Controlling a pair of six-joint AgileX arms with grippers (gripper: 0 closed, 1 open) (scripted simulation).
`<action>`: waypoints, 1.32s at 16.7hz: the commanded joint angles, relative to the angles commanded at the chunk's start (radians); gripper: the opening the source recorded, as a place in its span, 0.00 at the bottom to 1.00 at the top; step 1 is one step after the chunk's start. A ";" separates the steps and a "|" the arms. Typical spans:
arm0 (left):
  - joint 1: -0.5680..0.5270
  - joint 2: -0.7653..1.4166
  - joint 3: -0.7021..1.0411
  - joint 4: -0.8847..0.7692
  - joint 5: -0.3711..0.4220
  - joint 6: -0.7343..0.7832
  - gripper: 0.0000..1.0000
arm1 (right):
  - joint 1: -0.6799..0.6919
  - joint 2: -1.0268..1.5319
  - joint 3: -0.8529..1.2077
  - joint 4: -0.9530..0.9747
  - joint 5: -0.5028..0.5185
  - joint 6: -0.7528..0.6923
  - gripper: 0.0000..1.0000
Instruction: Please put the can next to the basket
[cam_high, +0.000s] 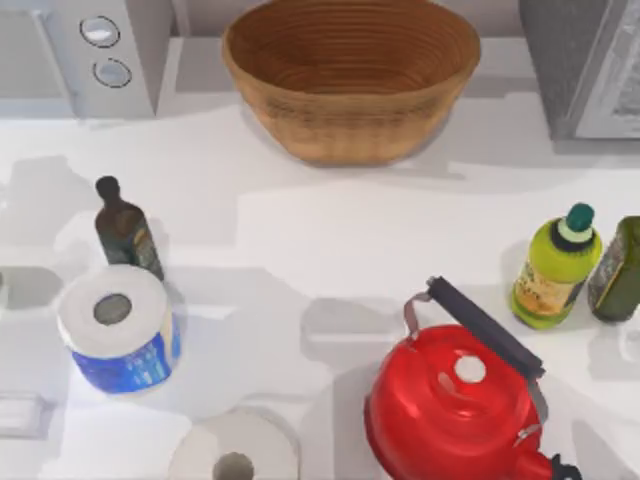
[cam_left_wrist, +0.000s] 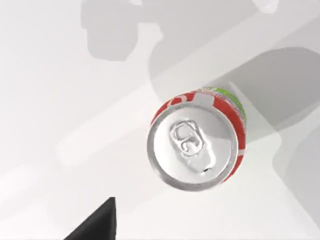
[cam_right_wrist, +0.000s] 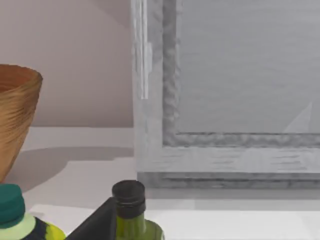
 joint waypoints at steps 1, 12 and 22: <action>0.007 0.075 0.063 -0.049 0.000 0.039 1.00 | 0.000 0.000 0.000 0.000 0.000 0.000 1.00; 0.046 0.446 0.398 -0.307 0.000 0.249 1.00 | 0.000 0.000 0.000 0.000 0.000 0.000 1.00; 0.047 0.483 0.261 -0.134 0.000 0.250 1.00 | 0.000 0.000 0.000 0.000 0.000 0.000 1.00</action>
